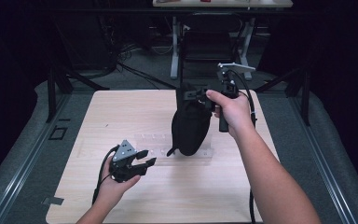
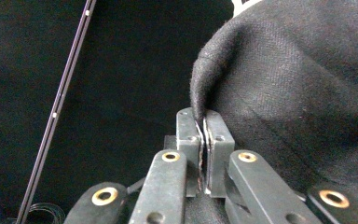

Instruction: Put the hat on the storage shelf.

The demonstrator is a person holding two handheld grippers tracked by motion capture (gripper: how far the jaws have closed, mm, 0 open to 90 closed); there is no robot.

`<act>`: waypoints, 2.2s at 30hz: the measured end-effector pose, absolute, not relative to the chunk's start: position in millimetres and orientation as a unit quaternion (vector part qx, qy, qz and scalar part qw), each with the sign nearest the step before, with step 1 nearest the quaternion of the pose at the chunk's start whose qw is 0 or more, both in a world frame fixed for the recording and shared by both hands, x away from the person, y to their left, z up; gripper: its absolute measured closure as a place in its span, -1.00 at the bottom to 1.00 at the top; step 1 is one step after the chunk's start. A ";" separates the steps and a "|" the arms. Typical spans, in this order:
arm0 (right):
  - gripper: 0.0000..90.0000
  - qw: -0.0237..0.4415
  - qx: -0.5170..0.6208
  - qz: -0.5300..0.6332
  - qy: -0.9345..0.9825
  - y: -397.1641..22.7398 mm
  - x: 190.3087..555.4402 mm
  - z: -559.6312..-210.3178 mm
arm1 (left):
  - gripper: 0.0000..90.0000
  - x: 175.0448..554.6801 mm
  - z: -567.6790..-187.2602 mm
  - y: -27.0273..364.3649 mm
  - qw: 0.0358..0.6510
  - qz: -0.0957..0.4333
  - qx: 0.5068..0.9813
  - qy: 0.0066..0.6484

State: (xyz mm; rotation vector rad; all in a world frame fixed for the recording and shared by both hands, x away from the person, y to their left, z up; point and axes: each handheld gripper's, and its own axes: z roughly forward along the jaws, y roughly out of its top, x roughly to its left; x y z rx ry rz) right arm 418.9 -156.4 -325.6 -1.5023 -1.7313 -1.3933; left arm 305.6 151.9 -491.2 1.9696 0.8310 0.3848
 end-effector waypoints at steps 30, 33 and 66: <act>0.92 0.223 -0.548 -0.510 -0.624 -149.7 418.0 -325.5 | 0.62 314.0 -460.2 94.4 0.456 0.161 0.830 0.277; 0.92 0.222 -0.548 -0.511 -0.624 -149.3 418.1 -325.7 | 0.71 315.2 -460.1 91.0 0.448 0.172 0.833 0.276; 0.59 0.162 -0.530 -0.534 -0.638 -181.2 386.3 -307.7 | 0.89 309.3 -463.9 101.2 0.411 0.226 0.846 0.253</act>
